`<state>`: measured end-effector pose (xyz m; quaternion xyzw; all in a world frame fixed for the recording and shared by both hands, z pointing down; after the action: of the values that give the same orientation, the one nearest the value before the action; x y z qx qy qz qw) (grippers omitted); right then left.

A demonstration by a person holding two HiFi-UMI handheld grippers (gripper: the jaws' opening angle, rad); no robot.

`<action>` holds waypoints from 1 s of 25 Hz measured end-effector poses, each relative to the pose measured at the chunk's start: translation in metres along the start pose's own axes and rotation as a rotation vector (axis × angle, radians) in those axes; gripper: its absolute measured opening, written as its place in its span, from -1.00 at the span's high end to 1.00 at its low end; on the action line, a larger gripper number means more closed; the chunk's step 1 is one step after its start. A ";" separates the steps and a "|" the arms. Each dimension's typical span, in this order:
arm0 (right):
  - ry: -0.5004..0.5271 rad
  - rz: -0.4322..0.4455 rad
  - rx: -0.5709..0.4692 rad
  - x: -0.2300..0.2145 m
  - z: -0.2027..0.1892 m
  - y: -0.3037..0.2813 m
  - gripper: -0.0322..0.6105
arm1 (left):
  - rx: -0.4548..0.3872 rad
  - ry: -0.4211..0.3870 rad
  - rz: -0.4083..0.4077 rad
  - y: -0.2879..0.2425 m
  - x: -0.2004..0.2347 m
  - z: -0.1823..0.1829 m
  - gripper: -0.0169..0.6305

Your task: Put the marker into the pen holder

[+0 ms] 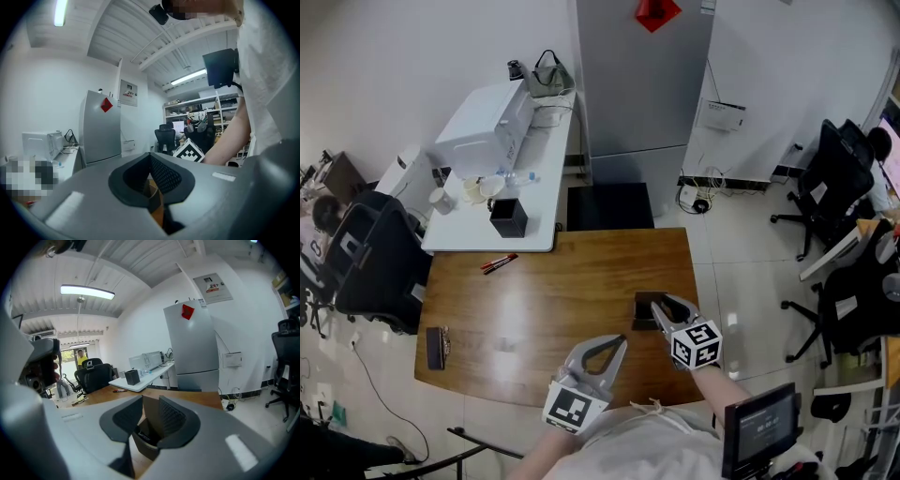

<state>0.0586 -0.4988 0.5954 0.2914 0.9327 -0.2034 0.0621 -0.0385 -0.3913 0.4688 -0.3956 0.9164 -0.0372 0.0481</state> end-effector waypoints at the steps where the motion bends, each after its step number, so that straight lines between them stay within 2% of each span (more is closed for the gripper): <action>1: -0.002 -0.005 -0.016 0.001 0.005 0.006 0.69 | -0.001 0.003 0.000 0.000 0.000 0.000 0.90; 4: 0.004 0.008 -0.090 0.012 0.032 0.030 0.90 | -0.012 -0.003 0.004 0.004 0.001 0.006 0.90; 8: 0.014 0.046 -0.182 0.035 0.066 0.059 0.90 | -0.018 0.015 0.029 0.011 0.009 0.005 0.90; 11: 0.012 0.043 -0.235 0.051 0.078 0.081 0.90 | -0.032 0.020 0.041 0.018 0.011 0.008 0.90; 14: 0.017 0.038 -0.254 0.072 0.072 0.101 0.90 | -0.047 0.027 0.046 0.026 0.009 0.012 0.90; 18: 0.129 0.007 -0.236 0.095 0.059 0.122 0.90 | -0.058 0.035 0.028 0.041 0.002 0.012 0.90; 20: 0.147 -0.014 -0.212 0.100 0.040 0.130 0.90 | -0.049 0.044 0.016 0.051 -0.004 0.005 0.90; 22: 0.148 -0.038 -0.202 0.102 0.026 0.139 0.90 | -0.046 0.085 0.011 0.059 -0.010 -0.004 0.90; 25: 0.227 -0.069 -0.187 0.114 0.016 0.150 0.90 | -0.049 0.139 0.008 0.071 -0.022 -0.014 0.90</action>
<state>0.0501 -0.3341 0.5026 0.2731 0.9581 -0.0831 -0.0238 -0.0767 -0.3262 0.4763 -0.3892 0.9199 -0.0419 -0.0252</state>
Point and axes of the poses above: the fingertips, and each gripper's own axes: y backward along the fingers, x to its left, z out of its top, the point moved 1 cm from there along y, backward along the fingers, and after that the axes turned 2 degrees about -y, right-handed, at the moved point
